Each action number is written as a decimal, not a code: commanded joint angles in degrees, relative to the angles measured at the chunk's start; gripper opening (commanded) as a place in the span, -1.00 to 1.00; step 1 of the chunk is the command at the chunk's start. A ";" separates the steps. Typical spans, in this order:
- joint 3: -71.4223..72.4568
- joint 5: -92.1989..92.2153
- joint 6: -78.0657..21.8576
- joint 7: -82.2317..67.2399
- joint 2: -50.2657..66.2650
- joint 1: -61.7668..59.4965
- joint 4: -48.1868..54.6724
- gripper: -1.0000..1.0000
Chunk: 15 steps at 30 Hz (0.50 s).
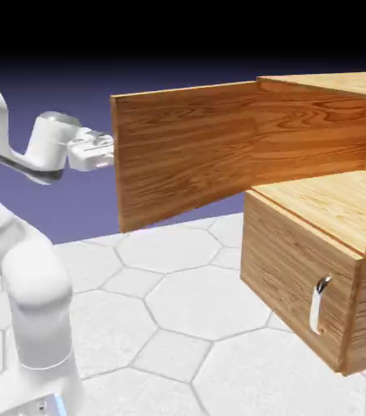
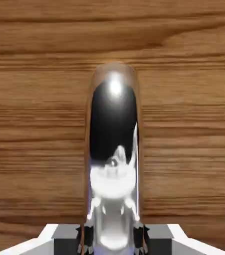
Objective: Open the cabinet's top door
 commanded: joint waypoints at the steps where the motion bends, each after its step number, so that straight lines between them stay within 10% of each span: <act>1: 2.10 0.52 -1.66 0.61 1.26 -1.91 1.71 -1.00; 15: 28.66 6.83 -12.15 1.13 2.62 -30.61 18.71 -1.00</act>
